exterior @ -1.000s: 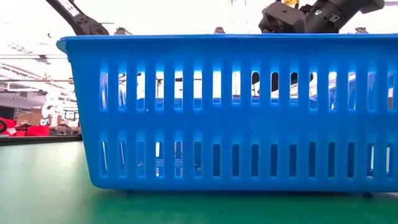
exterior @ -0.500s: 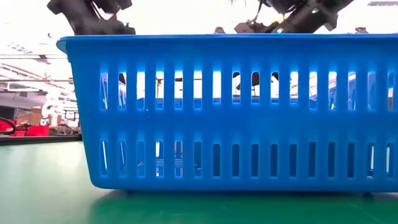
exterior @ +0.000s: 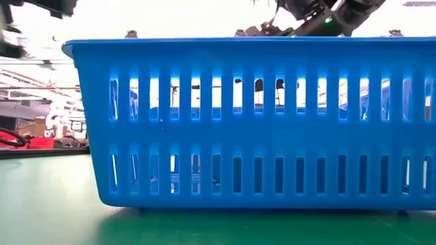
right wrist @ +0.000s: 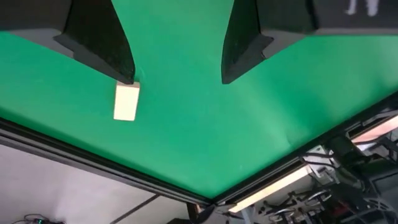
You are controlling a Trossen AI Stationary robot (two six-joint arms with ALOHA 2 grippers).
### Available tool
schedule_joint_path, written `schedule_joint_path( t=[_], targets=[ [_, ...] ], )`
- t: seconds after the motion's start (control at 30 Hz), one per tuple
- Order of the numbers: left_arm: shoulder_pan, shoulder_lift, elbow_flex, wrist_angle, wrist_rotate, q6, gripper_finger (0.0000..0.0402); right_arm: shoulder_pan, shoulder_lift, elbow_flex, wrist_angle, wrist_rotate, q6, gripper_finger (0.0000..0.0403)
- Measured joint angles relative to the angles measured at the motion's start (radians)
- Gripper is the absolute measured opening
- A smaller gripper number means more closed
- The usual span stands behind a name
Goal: Sort & place blocks by color
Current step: Put the green block into the green bin
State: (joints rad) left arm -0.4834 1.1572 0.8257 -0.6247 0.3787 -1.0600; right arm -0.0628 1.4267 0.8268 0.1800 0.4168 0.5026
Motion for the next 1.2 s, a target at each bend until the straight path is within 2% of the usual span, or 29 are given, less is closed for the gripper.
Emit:
schedule_joint_path(
  t=[0.17,0.37,0.7,1.2],
  targets=[
    [-0.147,0.014,0.000,0.003,0.070,-0.171,0.0051,-0.002,0.071,0.000,0.094,0.000,-0.006,0.0231],
    [-0.239,0.066,0.000,0.041,0.078,-0.204,0.0053,-0.004,0.130,0.000,0.183,0.000,-0.037,0.0231],
    [-0.247,0.188,0.000,0.187,0.171,-0.125,0.0060,-0.004,0.143,0.000,0.205,0.000,-0.036,0.0231],
    [-0.235,0.205,0.000,0.188,0.123,-0.060,0.0065,-0.004,0.143,0.000,0.208,0.000,-0.047,0.0231]
  ],
)
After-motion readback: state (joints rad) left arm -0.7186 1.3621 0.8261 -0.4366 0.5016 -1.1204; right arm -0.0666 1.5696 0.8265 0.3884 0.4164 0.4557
